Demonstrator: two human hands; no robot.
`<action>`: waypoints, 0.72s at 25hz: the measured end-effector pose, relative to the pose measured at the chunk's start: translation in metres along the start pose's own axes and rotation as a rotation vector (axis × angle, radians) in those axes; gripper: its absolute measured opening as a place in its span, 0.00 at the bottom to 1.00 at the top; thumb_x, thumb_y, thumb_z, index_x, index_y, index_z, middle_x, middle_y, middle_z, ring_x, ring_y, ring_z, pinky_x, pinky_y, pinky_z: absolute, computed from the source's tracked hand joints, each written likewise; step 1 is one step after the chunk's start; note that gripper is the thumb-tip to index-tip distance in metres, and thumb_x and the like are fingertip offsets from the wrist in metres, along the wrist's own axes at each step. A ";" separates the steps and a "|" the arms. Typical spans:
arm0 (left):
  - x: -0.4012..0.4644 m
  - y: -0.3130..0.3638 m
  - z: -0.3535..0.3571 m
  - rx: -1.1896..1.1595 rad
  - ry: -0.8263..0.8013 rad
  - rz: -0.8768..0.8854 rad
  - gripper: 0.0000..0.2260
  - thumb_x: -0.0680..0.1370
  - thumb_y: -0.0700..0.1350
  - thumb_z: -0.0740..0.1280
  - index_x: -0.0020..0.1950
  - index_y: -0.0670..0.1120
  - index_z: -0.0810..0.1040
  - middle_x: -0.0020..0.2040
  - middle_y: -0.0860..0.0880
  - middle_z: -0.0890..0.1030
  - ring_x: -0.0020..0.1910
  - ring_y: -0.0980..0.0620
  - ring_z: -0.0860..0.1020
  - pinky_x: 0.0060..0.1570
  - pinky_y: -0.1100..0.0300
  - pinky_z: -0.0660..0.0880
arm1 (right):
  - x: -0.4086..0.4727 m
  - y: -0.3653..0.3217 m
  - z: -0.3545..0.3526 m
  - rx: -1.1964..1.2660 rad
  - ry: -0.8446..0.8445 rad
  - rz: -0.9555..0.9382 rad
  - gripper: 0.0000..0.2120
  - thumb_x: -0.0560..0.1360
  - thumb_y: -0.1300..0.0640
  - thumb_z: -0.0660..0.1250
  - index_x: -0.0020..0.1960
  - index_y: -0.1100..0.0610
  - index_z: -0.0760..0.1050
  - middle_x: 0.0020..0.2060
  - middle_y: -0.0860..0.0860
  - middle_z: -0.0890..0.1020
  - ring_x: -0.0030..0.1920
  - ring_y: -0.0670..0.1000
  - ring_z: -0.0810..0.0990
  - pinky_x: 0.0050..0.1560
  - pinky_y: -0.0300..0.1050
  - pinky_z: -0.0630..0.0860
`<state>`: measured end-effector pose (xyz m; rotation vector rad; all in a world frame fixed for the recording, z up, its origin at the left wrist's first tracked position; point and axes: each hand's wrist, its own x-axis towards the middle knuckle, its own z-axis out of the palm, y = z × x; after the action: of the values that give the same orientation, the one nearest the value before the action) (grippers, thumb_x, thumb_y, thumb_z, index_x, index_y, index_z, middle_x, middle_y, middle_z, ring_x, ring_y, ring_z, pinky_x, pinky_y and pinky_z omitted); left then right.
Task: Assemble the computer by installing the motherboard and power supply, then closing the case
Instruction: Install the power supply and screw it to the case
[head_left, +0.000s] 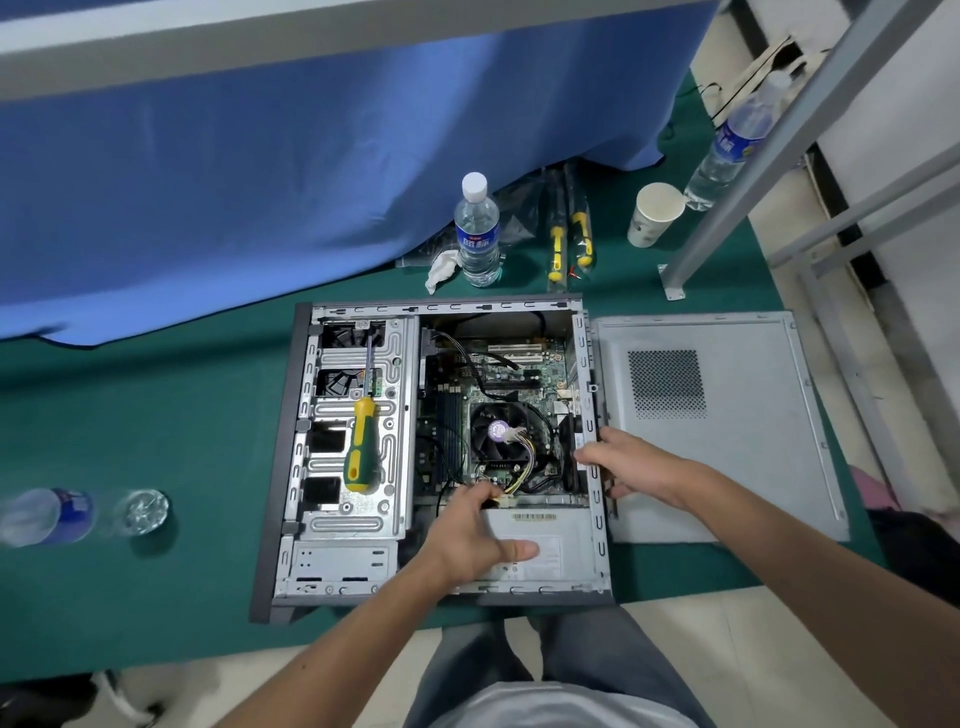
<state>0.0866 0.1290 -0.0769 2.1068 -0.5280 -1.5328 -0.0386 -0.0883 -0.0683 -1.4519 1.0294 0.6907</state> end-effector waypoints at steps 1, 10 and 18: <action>0.000 -0.002 -0.002 -0.026 -0.017 0.008 0.31 0.63 0.50 0.83 0.62 0.51 0.74 0.61 0.51 0.76 0.57 0.51 0.78 0.60 0.59 0.76 | 0.002 -0.005 0.001 0.019 0.007 0.007 0.41 0.78 0.34 0.59 0.81 0.51 0.46 0.80 0.51 0.51 0.74 0.61 0.65 0.73 0.62 0.64; -0.008 -0.001 -0.011 -0.215 -0.022 -0.010 0.24 0.64 0.48 0.83 0.55 0.56 0.77 0.58 0.48 0.81 0.54 0.47 0.81 0.57 0.53 0.76 | 0.016 -0.011 0.014 0.086 0.141 -0.050 0.47 0.75 0.26 0.50 0.80 0.55 0.41 0.80 0.50 0.43 0.79 0.54 0.46 0.76 0.63 0.53; -0.004 -0.002 -0.012 -0.252 -0.078 -0.008 0.24 0.67 0.48 0.81 0.59 0.53 0.77 0.60 0.46 0.80 0.46 0.54 0.81 0.45 0.60 0.77 | 0.018 -0.013 0.016 0.161 0.131 -0.037 0.46 0.75 0.27 0.52 0.80 0.54 0.42 0.80 0.49 0.43 0.79 0.54 0.47 0.75 0.62 0.54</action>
<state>0.0969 0.1347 -0.0713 1.8667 -0.3334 -1.6000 -0.0170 -0.0768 -0.0811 -1.3857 1.1296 0.4799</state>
